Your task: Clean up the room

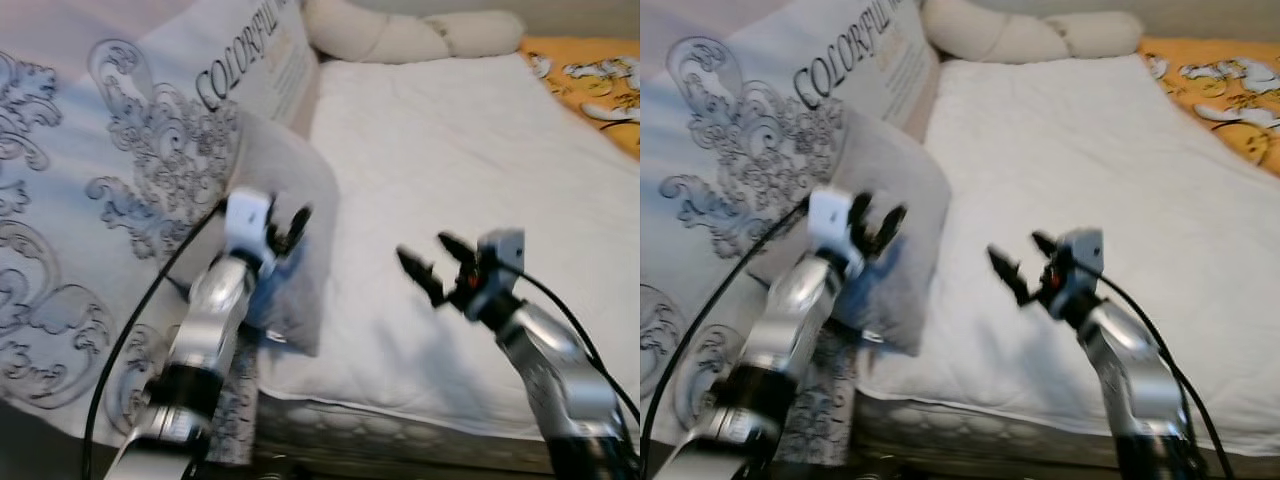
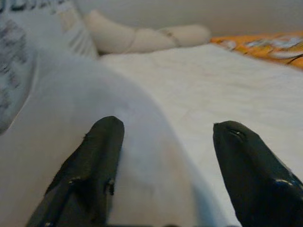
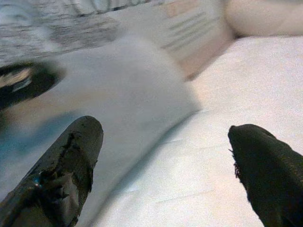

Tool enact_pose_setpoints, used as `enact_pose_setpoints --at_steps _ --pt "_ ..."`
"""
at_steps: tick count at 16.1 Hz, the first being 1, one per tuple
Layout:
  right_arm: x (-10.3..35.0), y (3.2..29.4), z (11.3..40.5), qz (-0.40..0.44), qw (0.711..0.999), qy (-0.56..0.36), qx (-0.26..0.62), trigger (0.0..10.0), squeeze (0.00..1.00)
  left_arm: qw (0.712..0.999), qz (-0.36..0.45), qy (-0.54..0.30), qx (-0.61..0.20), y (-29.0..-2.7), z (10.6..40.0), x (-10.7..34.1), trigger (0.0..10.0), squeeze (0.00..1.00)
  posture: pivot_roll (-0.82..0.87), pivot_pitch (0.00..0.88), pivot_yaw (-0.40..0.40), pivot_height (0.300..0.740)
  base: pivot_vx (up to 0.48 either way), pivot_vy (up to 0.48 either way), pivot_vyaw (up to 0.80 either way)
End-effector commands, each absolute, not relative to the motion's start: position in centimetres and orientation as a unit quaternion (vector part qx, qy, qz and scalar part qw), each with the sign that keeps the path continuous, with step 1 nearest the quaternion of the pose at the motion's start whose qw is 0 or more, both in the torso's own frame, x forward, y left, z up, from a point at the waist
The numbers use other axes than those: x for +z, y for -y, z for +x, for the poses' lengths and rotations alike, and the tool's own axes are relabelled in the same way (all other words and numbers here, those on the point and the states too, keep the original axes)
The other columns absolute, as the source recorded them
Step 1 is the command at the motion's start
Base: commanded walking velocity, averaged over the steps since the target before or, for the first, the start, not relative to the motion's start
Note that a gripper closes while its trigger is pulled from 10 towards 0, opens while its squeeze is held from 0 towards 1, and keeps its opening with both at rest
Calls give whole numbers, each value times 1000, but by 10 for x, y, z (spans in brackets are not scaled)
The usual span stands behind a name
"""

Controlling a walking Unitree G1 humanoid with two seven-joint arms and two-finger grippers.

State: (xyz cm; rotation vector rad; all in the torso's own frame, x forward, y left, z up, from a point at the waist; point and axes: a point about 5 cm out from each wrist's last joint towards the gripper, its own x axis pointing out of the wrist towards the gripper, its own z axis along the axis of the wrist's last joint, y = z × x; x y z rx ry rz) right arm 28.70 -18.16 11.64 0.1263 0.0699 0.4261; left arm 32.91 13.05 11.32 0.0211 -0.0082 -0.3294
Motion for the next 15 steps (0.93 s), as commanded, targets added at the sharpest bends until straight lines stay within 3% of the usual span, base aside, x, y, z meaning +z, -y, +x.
enact_pose_setpoints --at_steps 1,5,9,12,15 --pt "114 193 289 49 986 -34 157 10000 0 988 32 13 -152 -135 328 119 10000 1000 -6 0 57 740 0 -480 0" --pt "105 185 288 65 992 -45 94 10000 0 996 26 -35 -83 -167 303 93 10000 1000 -4 0 65 740 0 -467 0" --pt "93 176 286 46 995 -57 69 10000 0 998 30 -43 -43 -178 298 94 10000 1000 35 0 32 740 0 -451 0" --pt "89 178 281 55 995 -75 38 10000 0 997 31 -62 -29 -182 291 89 10000 1000 1 0 51 740 0 -450 0" --pt "89 180 285 11 998 -67 13 10000 0 997 30 -71 -27 -183 294 84 10000 1000 -18 0 66 740 0 -446 0"
